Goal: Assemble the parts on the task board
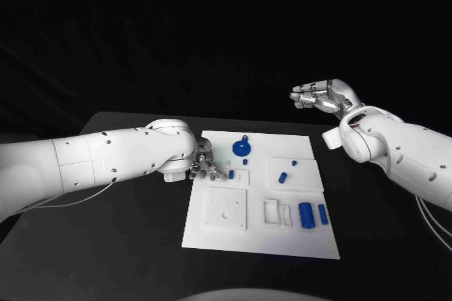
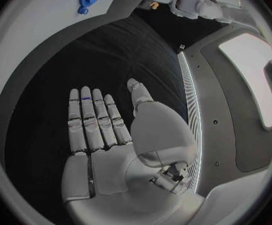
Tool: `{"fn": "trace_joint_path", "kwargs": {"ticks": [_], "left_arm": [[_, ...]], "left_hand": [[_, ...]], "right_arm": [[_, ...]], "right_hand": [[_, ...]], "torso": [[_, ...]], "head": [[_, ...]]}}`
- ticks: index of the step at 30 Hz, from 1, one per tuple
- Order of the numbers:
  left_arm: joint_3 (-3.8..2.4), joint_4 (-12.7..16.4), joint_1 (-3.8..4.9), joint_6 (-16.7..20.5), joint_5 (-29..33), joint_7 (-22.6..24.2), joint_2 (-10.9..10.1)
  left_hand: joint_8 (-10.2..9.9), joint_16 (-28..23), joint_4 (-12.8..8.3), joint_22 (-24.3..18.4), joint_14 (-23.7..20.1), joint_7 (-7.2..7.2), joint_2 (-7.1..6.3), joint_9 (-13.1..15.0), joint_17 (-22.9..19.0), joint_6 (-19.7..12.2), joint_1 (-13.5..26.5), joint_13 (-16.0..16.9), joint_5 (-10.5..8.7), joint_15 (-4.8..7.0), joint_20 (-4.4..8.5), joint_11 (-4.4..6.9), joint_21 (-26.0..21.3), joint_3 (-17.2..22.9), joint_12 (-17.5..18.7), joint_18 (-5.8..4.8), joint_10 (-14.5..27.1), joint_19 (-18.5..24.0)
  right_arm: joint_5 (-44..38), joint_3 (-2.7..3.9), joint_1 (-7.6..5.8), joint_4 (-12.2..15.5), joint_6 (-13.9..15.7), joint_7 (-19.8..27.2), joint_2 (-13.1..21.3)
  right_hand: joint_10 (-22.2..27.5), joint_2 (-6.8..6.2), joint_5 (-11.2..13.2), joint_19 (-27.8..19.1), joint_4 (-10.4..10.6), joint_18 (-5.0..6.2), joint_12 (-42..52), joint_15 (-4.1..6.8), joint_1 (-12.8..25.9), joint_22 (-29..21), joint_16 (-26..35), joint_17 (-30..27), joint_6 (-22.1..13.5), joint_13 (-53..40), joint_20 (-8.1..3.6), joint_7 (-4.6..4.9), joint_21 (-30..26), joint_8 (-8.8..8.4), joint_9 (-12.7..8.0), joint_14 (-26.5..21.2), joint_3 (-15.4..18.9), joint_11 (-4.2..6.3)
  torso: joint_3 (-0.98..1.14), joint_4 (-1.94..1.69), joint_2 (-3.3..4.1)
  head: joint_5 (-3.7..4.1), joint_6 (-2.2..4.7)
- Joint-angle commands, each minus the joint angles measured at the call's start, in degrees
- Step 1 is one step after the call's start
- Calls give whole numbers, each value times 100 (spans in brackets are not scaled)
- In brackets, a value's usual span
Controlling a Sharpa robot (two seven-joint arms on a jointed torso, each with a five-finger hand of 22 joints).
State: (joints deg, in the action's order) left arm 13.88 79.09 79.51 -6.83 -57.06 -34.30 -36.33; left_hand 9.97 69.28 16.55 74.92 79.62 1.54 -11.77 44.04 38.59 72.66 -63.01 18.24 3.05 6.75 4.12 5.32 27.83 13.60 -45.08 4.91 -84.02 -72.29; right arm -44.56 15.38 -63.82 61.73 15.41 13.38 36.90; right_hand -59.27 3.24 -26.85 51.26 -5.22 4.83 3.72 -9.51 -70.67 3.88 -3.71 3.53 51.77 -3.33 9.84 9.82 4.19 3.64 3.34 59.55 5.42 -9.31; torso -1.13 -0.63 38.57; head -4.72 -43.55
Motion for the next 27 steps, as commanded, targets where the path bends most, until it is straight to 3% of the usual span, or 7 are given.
{"fn": "trace_joint_path", "kwargs": {"ticks": [1, 6, 11, 17, 20, 23, 27], "left_arm": [[-3, 31, -1, 70, 54, -6, -23], [-29, 126, 2, 29, 121, -10, -122], [-149, 290, 17, 45, 276, -66, -290], [-305, 491, 107, 512, 632, 274, -470], [-346, 595, 151, 1128, 694, 806, -504], [-357, 637, 173, 1711, 595, 1379, -468], [-341, 603, 182, 2083, 387, 1781, -382]], "left_hand": [[-32, -58, -13, 59, -48, -5, -38, -7, -39, -73, 50, -4, -20, 9, 48, -40, -46, -47, 36, -26, -250, -7], [-32, -123, -31, 62, -87, -21, -128, -1, -114, -125, 43, -5, -27, 10, 84, -55, -105, -152, 80, -70, -243, -6], [-205, -526, -166, -23, -402, -176, 29, -78, -443, -564, -106, -133, -18, -62, 199, -160, -355, -185, 479, -231, 33, 147], [-171, -1148, -514, -437, -695, -339, 258, -744, -924, -919, -242, -420, -11, -159, 215, -264, -931, -250, 1167, -437, 391, 294], [-72, -1999, -1113, -993, -904, -417, 650, -1103, -1505, -1152, -916, -945, 881, -334, 48, -419, -1554, -120, 2050, -432, 617, 449], [-143, -2593, -1468, -1462, -1026, -568, 757, -1840, -1940, -1165, -1401, -1443, 775, -492, -93, -565, -2038, -51, 2790, -401, 768, 499], [-298, -2655, -1724, -1464, -964, -702, 789, -2477, -2038, -1173, -1749, -1471, 685, -535, -113, -696, -2090, -23, 3342, -329, 1022, 434]], "right_arm": [[-47, 3, 7, 7, -88, 1, 5], [-48, 3, 15, 9, -90, -4, 20], [-48, 3, 28, 17, -87, -5, 43], [-48, 3, 36, 17, -75, -7, 66], [-48, 3, 40, 15, -68, -9, 79], [-48, 4, 43, 9, -59, -5, 87], [-49, 4, 44, -10, -53, -3, 91]], "right_hand": [[44, -22, -5, -41, 22, 83, -28, -6, 10, -9, 18, -9, -46, 1, 13, -11, 3, -36, -6, -46, 21, -6], [44, -22, -5, -41, 22, 83, -28, -6, 10, -9, 18, -9, -46, 1, 13, -11, 3, -36, -6, -46, 21, -6], [51, -23, -10, -47, 19, 85, -29, -9, 4, -9, 18, -9, -59, 1, 16, -9, 5, -37, -7, -50, 25, -8], [51, -23, -10, -47, 19, 85, -29, -9, 4, -9, 18, -9, -59, 1, 16, -9, 5, -37, -7, -50, 25, -8], [52, -23, -5, -50, 16, 86, -28, -8, 1, -9, 18, -9, -61, 1, 18, -8, 6, -37, -7, -52, 26, -9], [56, -21, 2, -53, 6, 86, -29, -9, -11, -9, 18, -9, -57, 1, 18, -10, 6, -36, -6, -53, 16, -10], [55, -19, 5, -51, 5, 86, -28, -9, -13, -9, 17, -9, -57, 1, 17, -9, 7, -36, -6, -53, 13, -9]], "torso": [[0, -4, 0], [1, -4, -2], [3, -10, 0], [1, -3, 0], [1, -8, -5], [3, -11, -1], [3, 5, 5]], "head": [[8, 12], [27, 27], [60, 41], [88, 65], [101, 78], [115, 92], [110, 109]]}}
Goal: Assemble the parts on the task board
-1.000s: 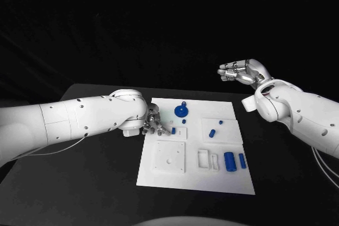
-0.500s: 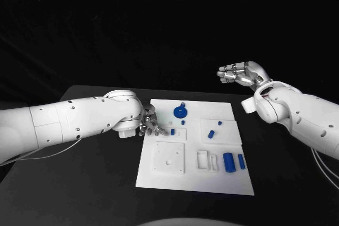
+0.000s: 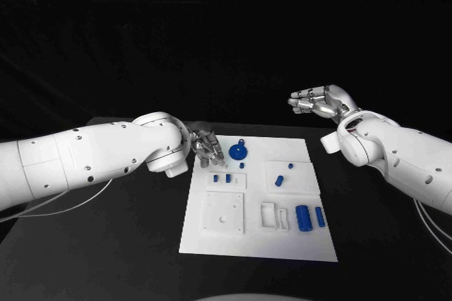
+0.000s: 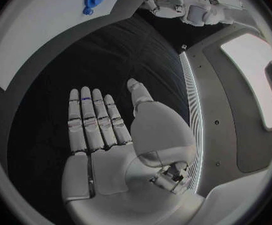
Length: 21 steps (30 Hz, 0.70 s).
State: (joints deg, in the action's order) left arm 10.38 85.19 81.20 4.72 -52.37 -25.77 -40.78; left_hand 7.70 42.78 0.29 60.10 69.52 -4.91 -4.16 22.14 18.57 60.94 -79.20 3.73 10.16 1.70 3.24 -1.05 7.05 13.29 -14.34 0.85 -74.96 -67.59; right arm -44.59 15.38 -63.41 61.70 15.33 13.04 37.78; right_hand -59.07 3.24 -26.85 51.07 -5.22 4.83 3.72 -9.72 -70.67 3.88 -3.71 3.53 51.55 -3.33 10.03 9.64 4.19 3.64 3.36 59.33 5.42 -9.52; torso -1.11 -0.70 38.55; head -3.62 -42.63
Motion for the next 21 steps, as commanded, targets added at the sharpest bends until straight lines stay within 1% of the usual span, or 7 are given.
{"fn": "trace_joint_path", "kwargs": {"ticks": [1, 3, 8, 10, 11, 16, 21], "left_arm": [[14, -31, 14, 978, -149, 988, 97], [31, -111, 15, 1047, -292, 1121, 177], [161, -440, 15, 1206, -805, 1822, 418], [228, -613, 4, 1242, -957, 2262, 520], [255, -716, -11, 1267, -1046, 2481, 579], [318, -1165, -122, 1189, -1533, 3097, 841], [335, -1465, -242, 1043, -2040, 3293, 1060]], "left_hand": [[-112, 42, -93, 45, 108, -79, 36, -399, -25, -38, -117, -28, -99, -35, -27, -102, 9, -7, 407, 99, 200, -73], [-205, 140, -95, 113, 180, -131, 92, -772, -7, -58, -141, -26, -412, -69, -65, -216, 45, 18, 770, 182, 347, -157], [-359, 348, -340, 602, 499, -101, 16, -1523, -11, 288, -321, -34, -292, -6, -33, -219, 341, 174, 1063, 354, 308, -330], [-387, 515, -465, 858, 792, -58, 13, -1598, 39, 430, -381, -32, 56, 82, 37, -145, 571, 256, 1076, 408, 229, -500], [-408, 536, -539, 1043, 817, -46, -1, -1643, 42, 461, -356, -37, 93, 108, 65, -158, 674, 322, 1084, 404, 245, -460], [-409, 559, -533, 1236, 840, -14, -93, -1748, 37, 392, -95, -40, 8, 62, 19, -229, 716, 337, 1096, 410, 532, -408], [-407, 922, -496, 1278, 1079, 26, -179, -1799, 178, 264, -65, -39, -51, 137, 75, -242, 777, 275, 1093, 407, 798, -692]], "right_arm": [[-45, 4, 4, -13, -45, 31, 3], [-45, 4, 4, -23, -42, 30, 1], [-45, 4, 5, -40, -41, 34, -25], [-45, 4, 5, -41, -46, 35, -36], [-45, 4, 5, -40, -49, 36, -41], [-45, 4, 5, -35, -51, 33, -63], [-49, 4, 5, -26, -44, 27, -84]], "right_hand": [[34, -19, 5, -32, 5, 86, -28, 12, -13, -9, 17, -9, -35, 1, -2, 9, 7, -36, -8, -31, 12, 12], [34, -17, 3, -33, 3, 86, -28, 11, -10, -9, 17, -8, -36, 1, -1, 8, 7, -37, -8, -30, 4, 12], [34, -3, -9, -33, 13, 86, -28, 12, -3, -9, 18, -9, -42, 1, 0, 7, 8, -37, -8, -30, -30, 12], [35, -14, -9, -34, 17, 87, -27, 12, 4, -8, 19, -9, -42, 0, -1, 6, 8, -35, -8, -29, -63, 13], [35, -14, -9, -34, 17, 87, -27, 12, 4, -8, 19, -9, -42, 0, -1, 6, 8, -35, -8, -29, -63, 13], [35, -23, -13, -36, 11, 87, -28, 11, 4, -9, 18, -9, -45, 1, -1, 7, 7, -37, -8, -32, -75, 11], [36, -27, -14, -35, 9, 87, -28, 13, 5, -9, 17, -8, -43, 1, 0, 9, 7, -37, -8, -29, -83, 11]], "torso": [[0, 14, 8], [-2, 10, 11], [7, 5, 10], [3, 7, 14], [0, 11, 15], [-8, 21, 16], [-12, 26, 24]], "head": [[6, 24], [20, 30], [33, 53], [46, 61], [51, 65], [75, 86], [86, 97]]}}
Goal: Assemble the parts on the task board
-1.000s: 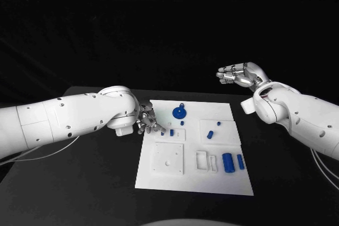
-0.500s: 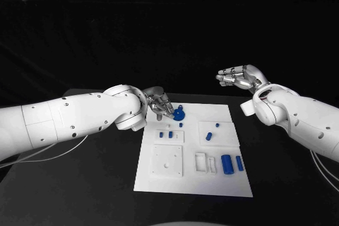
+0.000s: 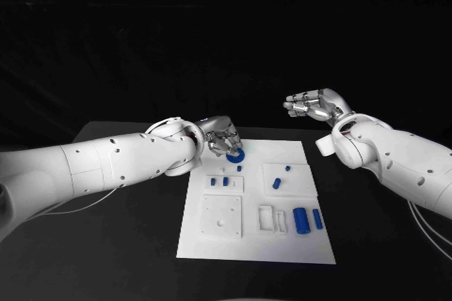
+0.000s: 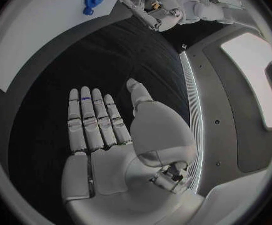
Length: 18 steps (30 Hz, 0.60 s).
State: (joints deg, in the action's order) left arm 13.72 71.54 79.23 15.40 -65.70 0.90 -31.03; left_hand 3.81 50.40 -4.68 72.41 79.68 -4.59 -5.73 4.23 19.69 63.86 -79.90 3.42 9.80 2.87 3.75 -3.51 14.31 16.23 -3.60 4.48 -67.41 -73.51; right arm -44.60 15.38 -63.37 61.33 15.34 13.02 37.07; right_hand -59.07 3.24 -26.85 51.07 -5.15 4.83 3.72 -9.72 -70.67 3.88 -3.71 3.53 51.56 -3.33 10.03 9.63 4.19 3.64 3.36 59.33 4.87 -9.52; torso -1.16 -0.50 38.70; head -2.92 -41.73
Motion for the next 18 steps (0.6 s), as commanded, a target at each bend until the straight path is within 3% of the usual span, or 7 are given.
{"fn": "trace_joint_path", "kwargs": {"ticks": [1, 7, 12, 14, 18], "left_arm": [[2, -138, -64, -52, -786, 638, 117], [5, -364, -182, -193, -1206, 658, 330], [5, -467, -236, -302, -1525, 703, 427], [5, -506, -247, -356, -1688, 722, 452], [5, -562, -256, -474, -1847, 732, 481]], "left_hand": [[-19, 255, -5, 87, 72, 3, -31, -10, 104, -45, -4, -8, -9, 35, 37, 7, 80, -11, 21, 42, 72, -138], [-21, 612, -105, 376, 39, 18, -98, -17, 196, -139, -39, -9, 153, 68, 78, 16, 232, 124, 24, 27, 229, -155], [-21, 821, -174, 376, -8, 19, -150, -17, 179, -162, 13, -9, 151, 59, 62, 11, 432, 164, 25, 52, 288, -96], [-22, 847, -102, 359, 4, 20, -233, -17, 167, -169, 140, -7, 69, 33, 33, 9, 434, 3, 24, 49, 323, -84], [-22, 939, 95, 336, 21, -3, -138, -21, 130, -223, 5, -5, 62, -7, -30, -13, 383, -648, 21, 98, 378, -128]], "right_arm": [[-49, 3, 1, 12, -48, 29, -17], [-51, 3, 1, 32, -67, 44, -40], [-51, 3, 1, 49, -91, 58, -36], [-51, 3, 0, 63, -100, 68, -26], [-51, 4, 0, 77, -105, 72, -20]], "right_hand": [[36, -27, -13, -35, 1, 87, -28, 12, 5, -9, 17, -9, -44, 1, 0, 9, 7, -37, -9, -30, -28, 11], [37, -31, -16, -36, 4, 87, -29, 12, 14, -10, 19, -9, -50, 1, 0, 9, 7, -37, -9, -34, -32, 11], [37, -33, -18, -36, 4, 87, -29, 12, 15, -10, 19, -9, -49, 1, 0, 9, 7, -37, -9, -33, -32, 11], [39, -40, -38, -38, 4, 87, -29, 11, 22, -10, 18, -9, -51, 1, 2, 10, 6, -37, -9, -34, -31, 10], [39, -38, -35, -40, 10, 87, -29, 11, 26, -10, 18, -9, -49, 1, 2, 10, 6, -37, -9, -35, -27, 10]], "torso": [[-8, 7, 13], [-13, 25, 21], [-18, 34, 38], [-13, 34, 44], [-9, 28, 30]], "head": [[18, 9], [18, 8], [0, 7], [14, 9], [3, 0]]}}
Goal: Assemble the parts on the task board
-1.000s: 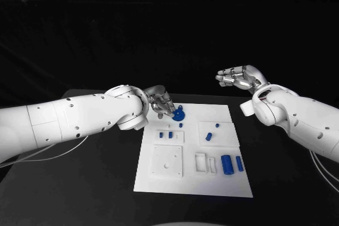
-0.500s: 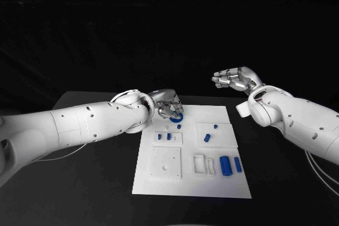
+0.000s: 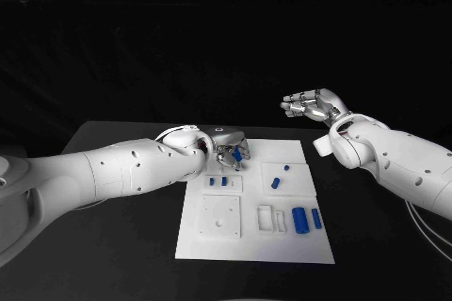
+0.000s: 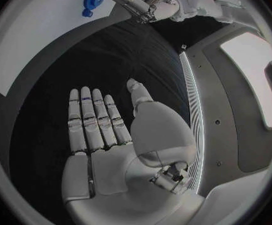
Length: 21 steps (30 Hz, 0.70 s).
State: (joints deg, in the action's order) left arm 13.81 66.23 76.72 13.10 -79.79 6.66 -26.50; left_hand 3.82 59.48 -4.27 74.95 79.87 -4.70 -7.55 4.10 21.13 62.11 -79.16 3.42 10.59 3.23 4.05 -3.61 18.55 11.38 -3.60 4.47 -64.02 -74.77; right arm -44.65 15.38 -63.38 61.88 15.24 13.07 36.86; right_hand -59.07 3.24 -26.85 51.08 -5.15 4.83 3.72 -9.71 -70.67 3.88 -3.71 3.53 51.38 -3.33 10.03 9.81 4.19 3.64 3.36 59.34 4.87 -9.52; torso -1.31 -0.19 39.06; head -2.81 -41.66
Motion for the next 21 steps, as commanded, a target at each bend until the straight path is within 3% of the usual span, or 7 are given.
{"fn": "trace_joint_path", "kwargs": {"ticks": [1, 5, 14, 21], "left_arm": [[-4, -41, -6, -269, -455, 159, 33], [-4, -74, -8, -404, -501, 159, 54], [-4, -124, -25, -703, -625, 93, 82], [-4, -230, -57, -676, -667, 92, 107]], "left_hand": [[-21, 72, 133, 86, 12, -3, 85, -10, -36, -60, -127, -5, -26, -53, -74, -11, -64, -325, 20, 114, 45, -14], [-25, 160, 258, 89, 14, -6, 112, -13, -54, -70, -167, -6, -39, -71, -99, -19, -96, -484, 23, 136, 39, -32], [-26, 171, 270, 100, -29, -32, 145, -26, -81, -103, -206, -7, 72, -105, -127, -31, -109, -440, 25, 152, -17, -8], [-22, 220, 243, 118, -50, -62, 195, -27, -110, -33, -223, -9, 133, -110, -141, 25, -57, -31, 23, 189, -410, 15]], "right_arm": [[-46, 4, 0, 23, -95, 66, 1], [-45, 4, 0, 24, -99, 65, -3], [-39, 4, 0, 16, -117, 65, -5], [-37, 4, 0, 13, -139, 55, -16]], "right_hand": [[39, -38, -35, -40, 10, 87, -29, 10, 26, -10, 18, -9, -31, 1, 2, -8, 6, -37, -9, -36, -27, 10], [39, -38, -35, -40, 10, 87, -29, 10, 26, -10, 18, -9, -31, 1, 2, -8, 6, -37, -9, -36, -27, 10], [40, -34, -30, -41, 11, 88, -28, 10, 17, -10, 18, -9, -38, 1, 3, -8, 6, -37, -9, -37, -27, 10], [39, -26, -22, -38, 12, 89, -28, 10, 15, -9, 18, -9, -28, 1, 2, -9, 7, -37, -9, -37, -32, 10]], "torso": [[6, -2, -8], [5, -1, -12], [2, -4, -11], [4, 3, -12]], "head": [[-8, -11], [-11, -15], [-12, -13], [-28, 6]]}}
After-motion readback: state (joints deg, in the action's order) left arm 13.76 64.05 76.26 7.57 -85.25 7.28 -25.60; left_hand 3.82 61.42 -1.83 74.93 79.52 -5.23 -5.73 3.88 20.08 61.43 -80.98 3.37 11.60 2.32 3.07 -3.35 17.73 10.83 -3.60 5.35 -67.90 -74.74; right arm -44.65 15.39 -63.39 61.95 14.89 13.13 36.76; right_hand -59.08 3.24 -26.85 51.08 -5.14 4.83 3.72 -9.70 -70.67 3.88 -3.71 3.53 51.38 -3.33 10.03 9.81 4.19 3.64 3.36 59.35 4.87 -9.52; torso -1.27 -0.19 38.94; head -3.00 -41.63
